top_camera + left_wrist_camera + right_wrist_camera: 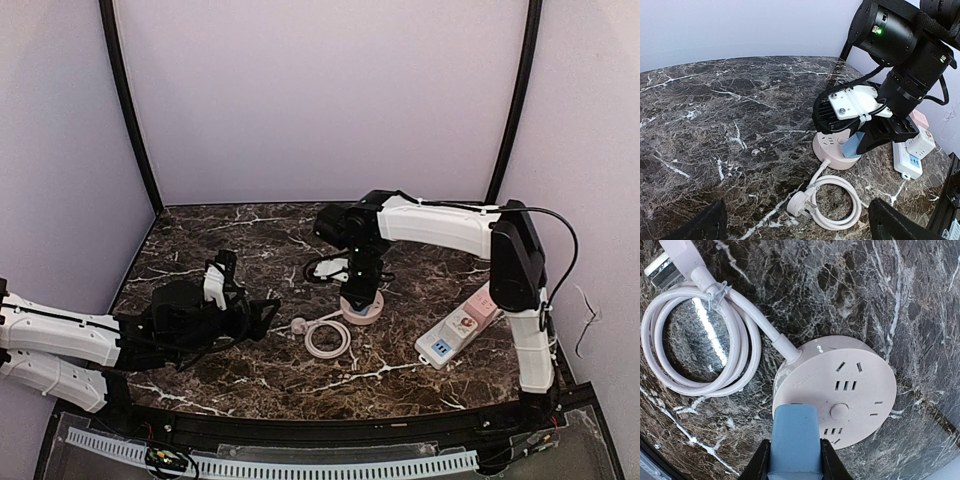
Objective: Insert the plug
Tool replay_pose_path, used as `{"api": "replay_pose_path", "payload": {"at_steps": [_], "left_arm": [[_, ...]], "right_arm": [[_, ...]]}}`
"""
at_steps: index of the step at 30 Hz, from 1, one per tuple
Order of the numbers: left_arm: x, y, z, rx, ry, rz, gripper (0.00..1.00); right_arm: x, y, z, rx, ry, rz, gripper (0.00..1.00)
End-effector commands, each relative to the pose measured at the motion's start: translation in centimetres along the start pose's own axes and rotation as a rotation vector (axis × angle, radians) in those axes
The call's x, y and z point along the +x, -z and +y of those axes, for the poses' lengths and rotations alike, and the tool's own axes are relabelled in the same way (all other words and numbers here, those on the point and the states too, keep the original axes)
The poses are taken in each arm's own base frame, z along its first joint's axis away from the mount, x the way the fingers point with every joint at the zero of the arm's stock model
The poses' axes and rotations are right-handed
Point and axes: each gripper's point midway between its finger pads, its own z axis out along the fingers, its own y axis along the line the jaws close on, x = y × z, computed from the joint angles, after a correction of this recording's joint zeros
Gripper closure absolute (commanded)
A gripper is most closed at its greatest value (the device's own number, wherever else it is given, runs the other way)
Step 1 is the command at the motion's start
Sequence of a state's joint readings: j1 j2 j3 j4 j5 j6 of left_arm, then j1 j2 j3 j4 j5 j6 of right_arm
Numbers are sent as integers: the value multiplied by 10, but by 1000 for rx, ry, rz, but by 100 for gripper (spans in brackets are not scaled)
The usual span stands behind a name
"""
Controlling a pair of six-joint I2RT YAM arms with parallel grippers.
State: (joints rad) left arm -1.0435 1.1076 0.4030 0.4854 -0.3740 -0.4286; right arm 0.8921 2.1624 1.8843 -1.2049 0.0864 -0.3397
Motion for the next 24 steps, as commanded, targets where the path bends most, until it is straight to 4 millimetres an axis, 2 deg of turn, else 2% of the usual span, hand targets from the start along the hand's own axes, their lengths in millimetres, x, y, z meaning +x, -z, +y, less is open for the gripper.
{"api": "replay_pose_path", "payload": {"at_steps": [1, 8, 17, 24], "left_arm": [[3, 3, -1, 16, 7, 0, 1], [3, 2, -1, 17, 9, 1, 1], [3, 2, -2, 18, 8, 3, 1], [4, 2, -2, 22, 10, 4, 1]], "right_arm": [[4, -28, 2, -16, 10, 68, 100], [9, -51, -2, 2, 23, 135, 100], [-1, -69, -7, 6, 40, 156, 100], [2, -90, -7, 2, 56, 202, 100]]}}
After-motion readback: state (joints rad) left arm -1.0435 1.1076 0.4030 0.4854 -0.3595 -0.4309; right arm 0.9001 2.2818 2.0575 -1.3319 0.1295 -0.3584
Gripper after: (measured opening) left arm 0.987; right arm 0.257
